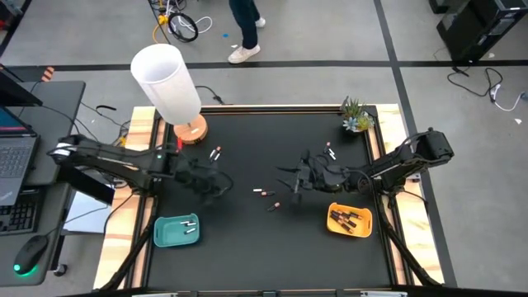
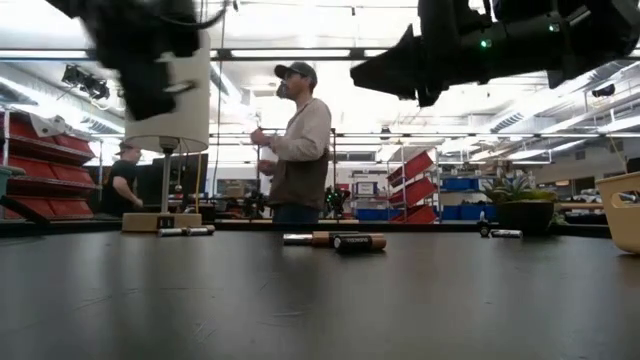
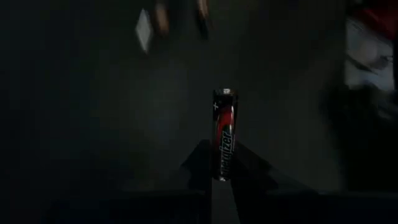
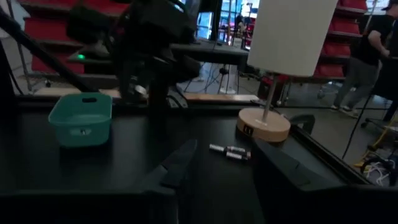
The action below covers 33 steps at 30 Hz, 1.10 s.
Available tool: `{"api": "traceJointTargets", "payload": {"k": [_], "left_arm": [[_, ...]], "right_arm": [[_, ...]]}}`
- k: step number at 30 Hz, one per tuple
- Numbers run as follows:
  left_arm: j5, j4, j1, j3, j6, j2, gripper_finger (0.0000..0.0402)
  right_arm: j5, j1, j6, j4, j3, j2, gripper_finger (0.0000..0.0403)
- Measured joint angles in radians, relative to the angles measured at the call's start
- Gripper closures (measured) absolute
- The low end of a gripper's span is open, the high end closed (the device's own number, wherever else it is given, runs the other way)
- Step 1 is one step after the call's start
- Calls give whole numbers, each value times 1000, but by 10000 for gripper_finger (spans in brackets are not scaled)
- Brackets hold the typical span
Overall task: Sort batteries
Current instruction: Put the silver battery into the green bin
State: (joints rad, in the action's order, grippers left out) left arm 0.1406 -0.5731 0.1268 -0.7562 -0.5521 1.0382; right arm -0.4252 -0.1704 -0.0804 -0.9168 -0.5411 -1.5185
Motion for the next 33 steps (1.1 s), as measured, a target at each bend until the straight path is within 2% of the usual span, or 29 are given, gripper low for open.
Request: {"api": "traceJointTargets", "payload": {"k": [4,8,12,16,21,27,33], "left_arm": [[119,-182,76,-3,-193,-39,358],[173,-314,179,-3,-362,-37,358],[195,-337,284,26,-516,-22,358],[199,-337,368,79,-607,15,358],[210,-311,423,127,-637,93,358],[137,-251,465,134,-630,227,358],[138,-175,492,130,-629,355,358]], "right_arm": [[0,2,-17,-17,12,4,268],[0,11,-53,-44,13,5,267],[0,20,-78,-63,13,6,270],[0,23,-89,-69,13,6,272],[0,23,-98,-70,13,6,271],[0,23,-98,-70,13,6,276],[0,23,-98,-70,13,6,276]]}}
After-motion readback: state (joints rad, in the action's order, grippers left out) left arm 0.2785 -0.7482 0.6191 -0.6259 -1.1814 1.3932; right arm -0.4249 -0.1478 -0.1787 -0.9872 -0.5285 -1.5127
